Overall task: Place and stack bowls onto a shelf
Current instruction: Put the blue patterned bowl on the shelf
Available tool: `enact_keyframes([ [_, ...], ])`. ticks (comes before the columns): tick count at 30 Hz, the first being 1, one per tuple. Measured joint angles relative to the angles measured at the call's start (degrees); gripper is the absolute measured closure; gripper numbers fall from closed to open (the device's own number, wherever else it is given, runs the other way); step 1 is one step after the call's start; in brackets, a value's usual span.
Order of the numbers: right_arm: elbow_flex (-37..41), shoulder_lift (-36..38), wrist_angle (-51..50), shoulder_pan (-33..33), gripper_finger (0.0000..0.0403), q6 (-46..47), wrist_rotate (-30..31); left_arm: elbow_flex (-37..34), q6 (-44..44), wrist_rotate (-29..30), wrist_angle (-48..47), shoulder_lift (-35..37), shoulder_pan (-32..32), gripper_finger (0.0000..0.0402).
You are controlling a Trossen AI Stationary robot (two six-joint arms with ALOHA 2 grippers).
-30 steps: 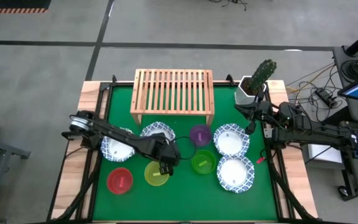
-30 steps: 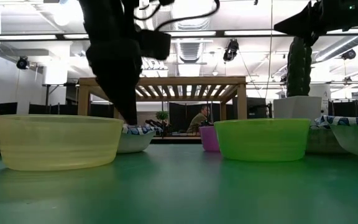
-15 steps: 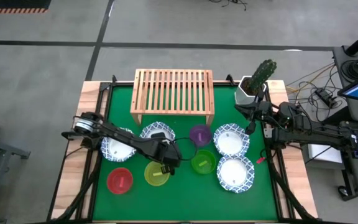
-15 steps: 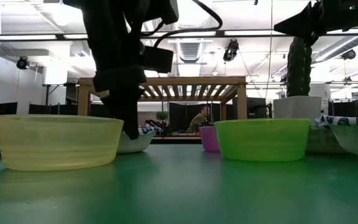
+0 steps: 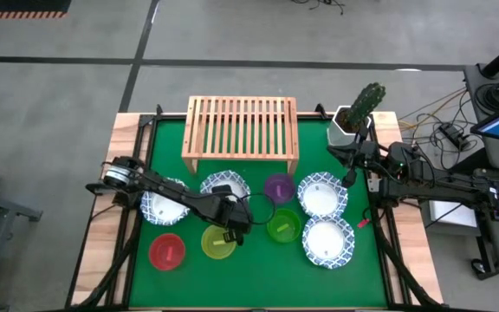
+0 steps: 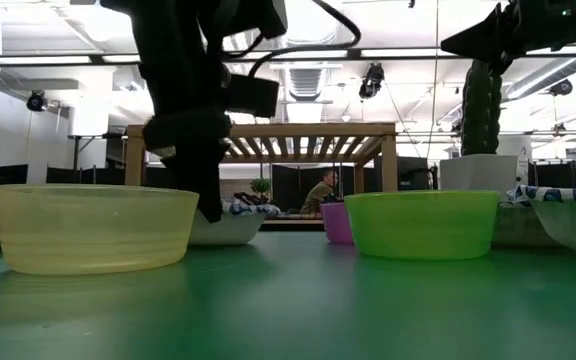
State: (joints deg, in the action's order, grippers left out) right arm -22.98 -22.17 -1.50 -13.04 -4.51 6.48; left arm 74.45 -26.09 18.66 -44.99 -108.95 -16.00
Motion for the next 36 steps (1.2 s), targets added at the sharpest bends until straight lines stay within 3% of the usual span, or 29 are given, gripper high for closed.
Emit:
enact_keyframes([
  [4,0.00,0.00,-0.02,0.00,0.0394,0.00,0.00,3.47,5.59,-2.60,-2.21,1.11,-0.73,0.0400],
  [13,0.00,-0.07,-0.04,0.00,0.0394,-0.02,0.00,18.02,15.03,-1.68,-19.34,1.21,-1.53,0.0401],
  [27,0.00,-0.15,-0.82,0.00,0.0394,-0.02,0.00,43.19,34.60,-2.08,-25.84,1.27,-0.36,0.0401],
  [32,0.00,-0.15,-1.22,0.00,0.0394,-0.02,0.03,48.64,36.09,3.41,-32.23,1.29,3.28,0.0401],
  [36,0.00,-0.15,-1.23,0.00,0.0394,-0.02,0.03,48.56,35.84,6.20,-35.02,2.35,7.66,0.0401],
])
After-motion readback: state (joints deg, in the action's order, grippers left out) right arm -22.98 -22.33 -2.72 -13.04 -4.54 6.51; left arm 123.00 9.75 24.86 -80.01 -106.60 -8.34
